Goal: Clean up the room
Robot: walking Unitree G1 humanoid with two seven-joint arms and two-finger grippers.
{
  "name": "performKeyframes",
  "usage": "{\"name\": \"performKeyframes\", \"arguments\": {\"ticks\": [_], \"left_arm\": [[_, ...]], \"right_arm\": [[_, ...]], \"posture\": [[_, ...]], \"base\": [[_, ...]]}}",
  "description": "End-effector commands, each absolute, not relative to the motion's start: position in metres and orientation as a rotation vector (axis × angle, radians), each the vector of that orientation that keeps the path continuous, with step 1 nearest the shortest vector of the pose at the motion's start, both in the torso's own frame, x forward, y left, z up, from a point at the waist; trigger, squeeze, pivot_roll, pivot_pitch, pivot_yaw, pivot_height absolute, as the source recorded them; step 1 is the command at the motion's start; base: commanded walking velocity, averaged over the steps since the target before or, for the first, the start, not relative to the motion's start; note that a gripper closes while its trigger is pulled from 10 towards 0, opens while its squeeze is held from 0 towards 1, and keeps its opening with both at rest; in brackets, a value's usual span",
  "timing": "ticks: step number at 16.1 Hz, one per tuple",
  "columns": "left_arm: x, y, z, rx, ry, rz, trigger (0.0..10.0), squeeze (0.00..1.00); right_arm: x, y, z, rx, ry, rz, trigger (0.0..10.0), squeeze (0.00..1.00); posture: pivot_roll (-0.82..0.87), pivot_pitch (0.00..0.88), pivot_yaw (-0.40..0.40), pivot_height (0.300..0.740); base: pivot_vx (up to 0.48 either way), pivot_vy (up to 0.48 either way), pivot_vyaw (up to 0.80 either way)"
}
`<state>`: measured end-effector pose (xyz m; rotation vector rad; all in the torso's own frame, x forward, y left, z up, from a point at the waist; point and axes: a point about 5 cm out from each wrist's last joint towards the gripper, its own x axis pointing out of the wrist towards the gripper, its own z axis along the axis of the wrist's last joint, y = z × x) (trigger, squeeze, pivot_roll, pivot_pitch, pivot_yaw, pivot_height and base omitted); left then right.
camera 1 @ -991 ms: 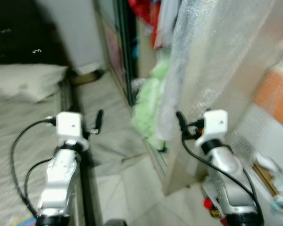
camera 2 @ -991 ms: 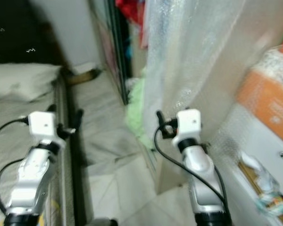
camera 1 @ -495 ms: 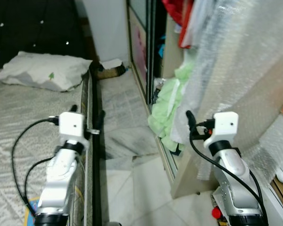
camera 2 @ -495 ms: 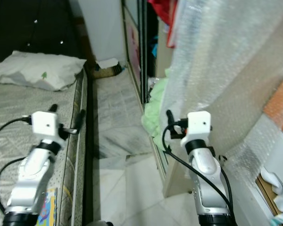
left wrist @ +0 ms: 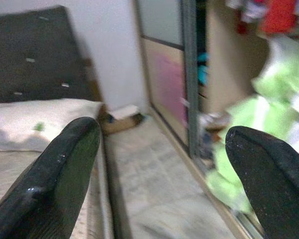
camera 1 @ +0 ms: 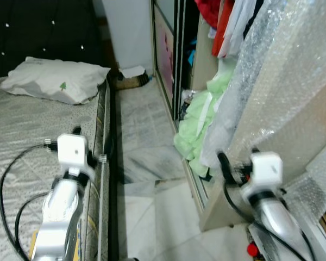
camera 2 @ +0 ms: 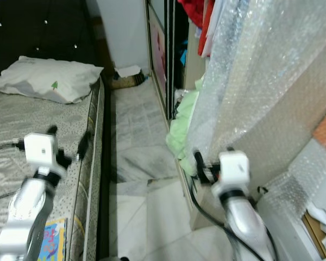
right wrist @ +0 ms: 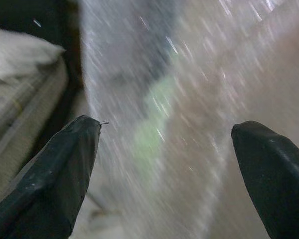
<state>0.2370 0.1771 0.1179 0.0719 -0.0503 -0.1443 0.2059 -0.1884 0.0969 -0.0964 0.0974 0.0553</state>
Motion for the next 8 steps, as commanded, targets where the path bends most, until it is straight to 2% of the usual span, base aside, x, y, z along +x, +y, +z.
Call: {"name": "performKeyframes", "arguments": {"ticks": [1,4,6,8], "left_arm": [[0.229,0.176,0.123,0.094,-0.053,-0.177,10.0,0.0],[0.214,0.188,0.111,0.109,0.02,-0.169,10.0,0.0],[0.22,0.189,0.111,0.093,0.022,-0.153,10.0,0.0],[0.223,0.185,0.115,0.097,0.005,-0.16,10.0,0.0]], "right_arm": [[0.202,-0.192,0.103,-0.113,0.079,0.04,10.0,0.0],[0.186,-0.201,0.098,-0.158,0.131,0.004,10.0,0.0],[0.176,-0.244,0.072,-0.211,0.278,-0.212,10.0,0.0],[0.162,-0.278,0.031,-0.158,0.478,-0.357,10.0,0.0]], "posture": [[-0.05,0.0,0.027,0.74],[-0.06,0.0,0.027,0.74],[-0.06,0.0,0.019,0.74],[-0.05,0.0,0.017,0.74]], "base": [[0.0,0.0,0.0],[0.0,0.0,0.0],[0.0,0.0,0.0],[0.0,0.0,0.0]]}}
